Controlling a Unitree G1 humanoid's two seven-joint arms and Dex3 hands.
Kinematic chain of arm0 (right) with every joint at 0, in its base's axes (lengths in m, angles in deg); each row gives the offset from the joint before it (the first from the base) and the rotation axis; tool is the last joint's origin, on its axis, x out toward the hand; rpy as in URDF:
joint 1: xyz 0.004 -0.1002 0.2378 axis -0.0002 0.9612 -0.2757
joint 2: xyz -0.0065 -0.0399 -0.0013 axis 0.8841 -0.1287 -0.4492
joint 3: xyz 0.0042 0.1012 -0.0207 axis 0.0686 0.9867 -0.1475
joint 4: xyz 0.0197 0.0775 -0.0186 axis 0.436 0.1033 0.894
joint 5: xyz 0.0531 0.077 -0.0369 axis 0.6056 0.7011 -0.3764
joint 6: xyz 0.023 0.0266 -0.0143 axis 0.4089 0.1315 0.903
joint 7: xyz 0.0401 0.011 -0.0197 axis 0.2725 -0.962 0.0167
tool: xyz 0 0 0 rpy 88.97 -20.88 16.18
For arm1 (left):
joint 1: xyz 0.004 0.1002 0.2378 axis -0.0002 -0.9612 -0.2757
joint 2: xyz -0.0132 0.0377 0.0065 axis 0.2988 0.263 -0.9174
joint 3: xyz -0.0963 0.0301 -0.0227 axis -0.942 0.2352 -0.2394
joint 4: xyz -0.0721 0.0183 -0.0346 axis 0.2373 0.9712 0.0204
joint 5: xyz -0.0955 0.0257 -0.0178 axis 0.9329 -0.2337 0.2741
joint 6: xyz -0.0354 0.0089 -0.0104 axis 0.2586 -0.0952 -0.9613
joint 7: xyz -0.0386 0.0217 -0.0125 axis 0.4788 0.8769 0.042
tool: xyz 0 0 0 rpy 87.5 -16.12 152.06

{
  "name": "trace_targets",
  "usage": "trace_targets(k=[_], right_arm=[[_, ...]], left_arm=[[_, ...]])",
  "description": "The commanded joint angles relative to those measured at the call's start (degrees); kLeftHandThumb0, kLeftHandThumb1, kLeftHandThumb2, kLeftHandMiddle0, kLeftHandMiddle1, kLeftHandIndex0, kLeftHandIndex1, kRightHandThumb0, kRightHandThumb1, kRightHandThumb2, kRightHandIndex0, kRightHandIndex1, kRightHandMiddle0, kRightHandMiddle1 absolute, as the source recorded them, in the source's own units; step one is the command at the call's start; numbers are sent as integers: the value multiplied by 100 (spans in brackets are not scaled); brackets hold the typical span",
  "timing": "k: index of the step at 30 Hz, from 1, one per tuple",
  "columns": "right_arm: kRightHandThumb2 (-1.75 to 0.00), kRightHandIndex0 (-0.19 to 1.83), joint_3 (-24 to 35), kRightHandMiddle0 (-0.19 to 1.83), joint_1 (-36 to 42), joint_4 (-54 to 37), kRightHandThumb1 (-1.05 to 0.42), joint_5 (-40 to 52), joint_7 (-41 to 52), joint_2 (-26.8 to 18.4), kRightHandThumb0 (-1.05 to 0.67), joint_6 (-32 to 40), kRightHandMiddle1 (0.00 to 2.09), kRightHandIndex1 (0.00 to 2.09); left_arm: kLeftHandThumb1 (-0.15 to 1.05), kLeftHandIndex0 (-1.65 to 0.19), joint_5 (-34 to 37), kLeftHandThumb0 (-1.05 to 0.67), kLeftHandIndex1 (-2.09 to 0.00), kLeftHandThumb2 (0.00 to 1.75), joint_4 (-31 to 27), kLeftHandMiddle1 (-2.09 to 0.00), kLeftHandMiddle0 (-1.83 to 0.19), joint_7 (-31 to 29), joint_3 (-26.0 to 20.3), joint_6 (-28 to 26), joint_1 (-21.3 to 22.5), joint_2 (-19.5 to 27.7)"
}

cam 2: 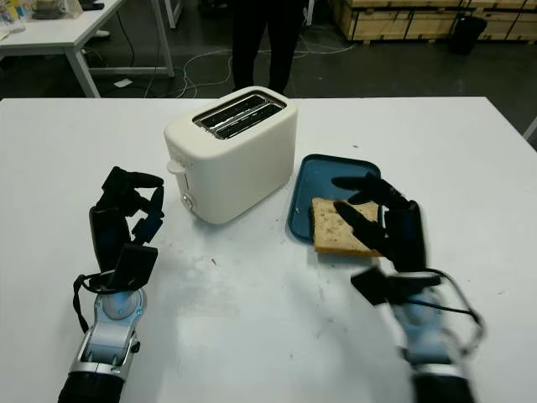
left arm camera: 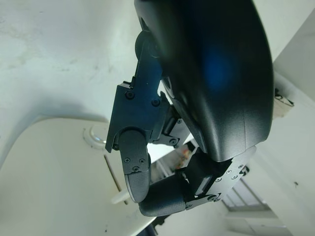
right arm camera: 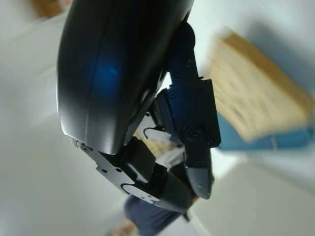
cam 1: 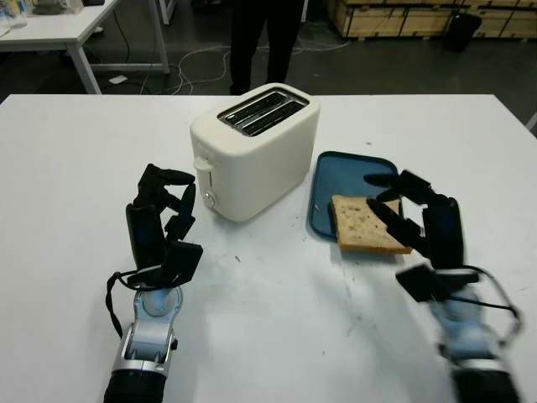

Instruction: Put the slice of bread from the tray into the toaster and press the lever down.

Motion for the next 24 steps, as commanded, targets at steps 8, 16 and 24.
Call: trace_targets(k=[8, 16, 24], right_arm=[[0, 67, -423, 56, 809, -403, -88, -1682, -295, -743, -77, 950, 0, 3], [-1, 59, -1017, 48, 560, 48, -90, -2308, -776, -949, -83, 1457, 0, 0], [0, 61, -1718, 48, -77, 1437, -86, -2762, -2524, -952, -71, 1817, 0, 1]], left_arm=[[92, -57, -63, -46, -160, 36, -6, -175, -75, 25, -13, 75, 36, 33], [92, -56, -1, -46, -160, 35, -28, -175, -74, -5, -33, 104, 34, 22], [92, -57, -45, -47, -161, 36, -82, -175, -76, -49, 0, 44, 24, 30]])
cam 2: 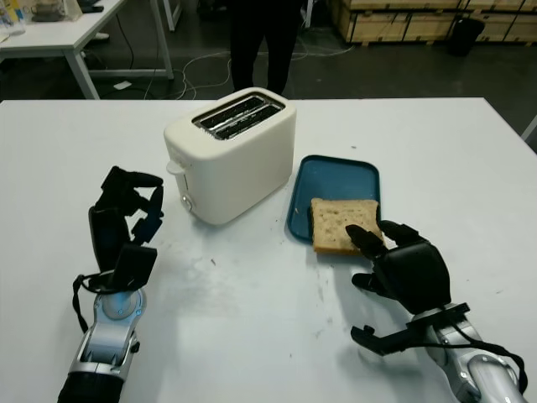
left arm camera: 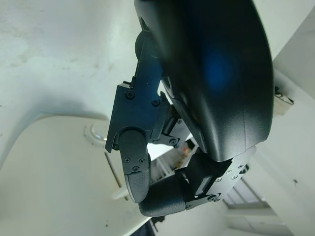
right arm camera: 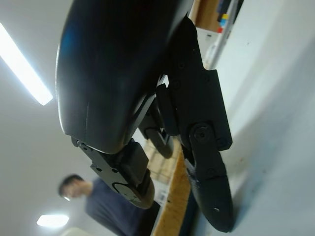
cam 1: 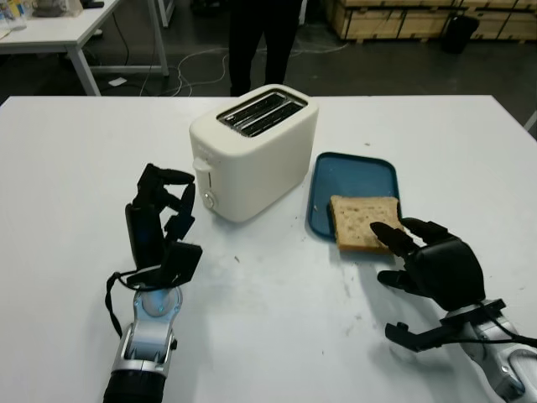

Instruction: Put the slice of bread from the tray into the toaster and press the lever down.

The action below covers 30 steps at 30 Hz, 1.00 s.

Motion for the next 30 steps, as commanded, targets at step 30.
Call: trace_targets(k=[30], right_arm=[[0, 85, -1234, 70, -825, 640, -88, -14, 328, -618, -56, 370, 3, 4]], left_arm=[[92, -56, -79, -46, -162, 37, -376, -175, -75, 6, -20, -26, -81, -22]])
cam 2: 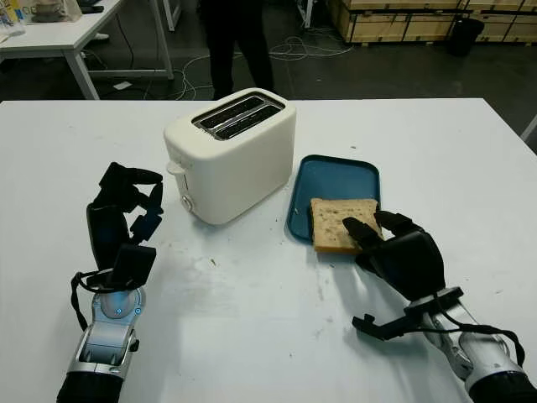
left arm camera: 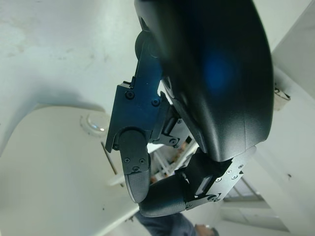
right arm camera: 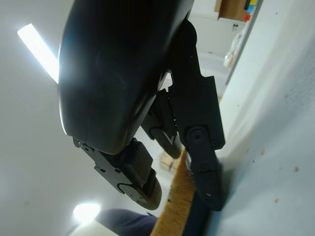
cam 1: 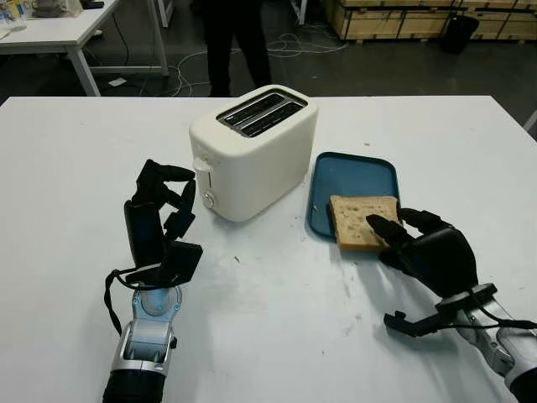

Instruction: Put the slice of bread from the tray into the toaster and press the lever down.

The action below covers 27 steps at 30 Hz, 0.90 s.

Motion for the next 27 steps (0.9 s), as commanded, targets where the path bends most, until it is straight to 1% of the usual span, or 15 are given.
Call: trace_targets(k=[1, 3, 6, 8, 10, 12, 13, 14, 16, 17, 18, 20, 21, 23, 27], right_arm=[[0, 86, -233, 71, -60, 110, -88, -191, 297, -36, -57, 146, 3, 4], [-1, 90, -375, 73, -185, 188, -89, -268, 362, -27, -57, 225, 3, 5], [-5, 98, -538, 80, -330, 262, -92, -292, 436, 22, -53, 323, 4, 5], [-17, 108, -609, 93, -394, 267, -92, -258, 452, 53, -45, 350, 7, 7], [-25, 117, -670, 103, -452, 305, -92, -230, 348, 61, -38, 312, 7, 9], [-33, 123, -699, 109, -483, 312, -92, -161, 328, 62, -35, 252, 8, 12], [-41, 125, -708, 111, -489, 307, -92, -128, 347, 60, -35, 237, 8, 14], [-44, 126, -711, 115, -491, 324, -92, -87, 270, 57, -37, 187, 8, 21], [-44, 106, -735, 123, -505, 401, -92, -47, -73, 46, -40, 62, 10, 76], [-43, 95, -763, 128, -528, 485, -92, -47, -361, 23, -42, -65, 16, 112], [-43, 90, -765, 123, -548, 570, -92, 10, -648, 13, -42, -247, 33, 130], [-44, 81, -755, 92, -565, 627, -92, 66, -974, -27, -42, -460, 101, 158], [-45, 79, -741, 86, -574, 629, -92, 87, -1086, -47, -42, -543, 114, 162], [-43, 78, -680, 82, -582, 561, -92, 181, -1174, -98, -41, -724, 123, 165], [-38, 82, -562, 87, -664, 429, -92, 159, -1601, -207, -38, -1017, 119, 163]], left_arm=[[92, -56, -57, -46, -162, 37, -77, -175, -75, 23, -16, -6, -50, -8], [92, -56, -64, -46, -160, 38, -104, -175, -75, 27, -13, -4, -64, -12], [92, -56, -121, -47, -159, 38, -170, -175, -76, 49, -14, -60, -97, -30], [92, -57, -106, -46, -159, 38, -172, -175, -75, 49, -21, -34, -103, -36], [92, -57, -96, -45, -159, 37, -174, -175, -75, 52, -25, -25, -111, -45], [92, -57, -100, -46, -158, 37, -188, -175, -74, 52, -25, -39, -126, -53], [92, -57, -105, -46, -158, 37, -198, -175, -74, 50, -24, -51, -133, -54], [92, -57, -104, -46, -158, 37, -205, -175, -74, 46, -23, -60, -138, -57], [92, -57, -89, -47, -158, 37, -211, -175, -74, 34, -25, -66, -143, -64], [92, -57, -83, -46, -158, 37, -209, -175, -74, 29, -25, -62, -147, -67], [92, -57, -80, -46, -158, 37, -202, -175, -74, 24, -24, -47, -147, -65], [92, -57, -71, -46, -158, 37, -192, -175, -74, 12, -20, -31, -147, -64], [92, -57, -69, -46, -158, 37, -183, -175, -74, 10, -17, -20, -143, -65], [92, -58, -77, -46, -159, 37, -166, -175, -75, 12, -10, -1, -134, -63], [92, -58, -107, -47, -160, 37, -179, -175, -76, 24, 0, -38, -134, -75]])
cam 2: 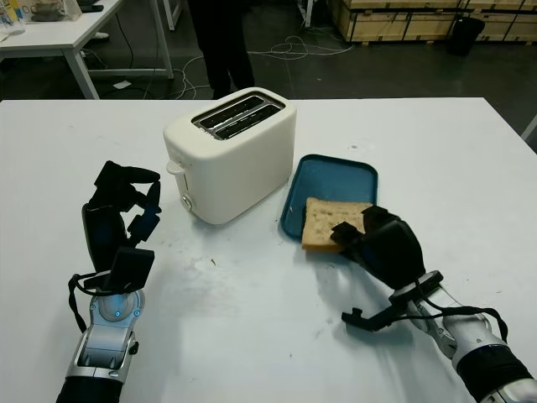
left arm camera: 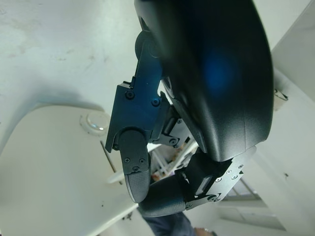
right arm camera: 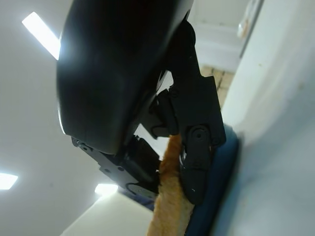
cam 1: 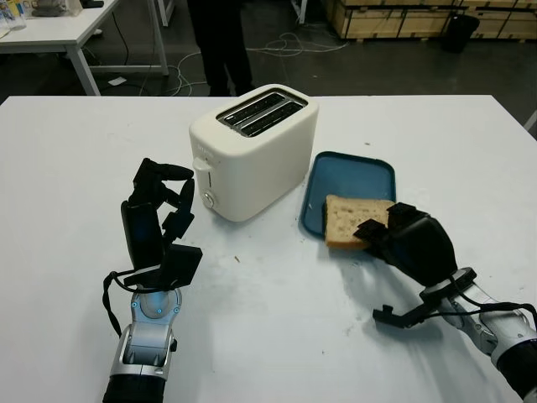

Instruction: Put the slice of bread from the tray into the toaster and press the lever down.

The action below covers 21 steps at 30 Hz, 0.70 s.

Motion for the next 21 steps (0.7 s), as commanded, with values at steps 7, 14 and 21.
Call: trace_targets(k=[7, 14, 21], right_arm=[[-46, 95, 327, 101, -238, -488, -92, -30, -744, -354, -35, -247, 97, 146], [-37, 102, 657, 109, -463, -862, -92, -27, -554, -571, -36, -190, 85, 136], [-25, 106, 942, 112, -953, -785, -92, 501, -247, -612, -33, -735, 88, 136]], left_arm=[[92, -58, -16, -47, -161, 36, -5, -175, -76, 15, 2, 3, -47, -37], [92, -57, -13, -47, -160, 36, 7, -175, -76, 18, 8, 21, -56, -41], [92, -57, -20, -46, -162, 38, 15, -175, -76, 16, 6, 35, -61, -28]])
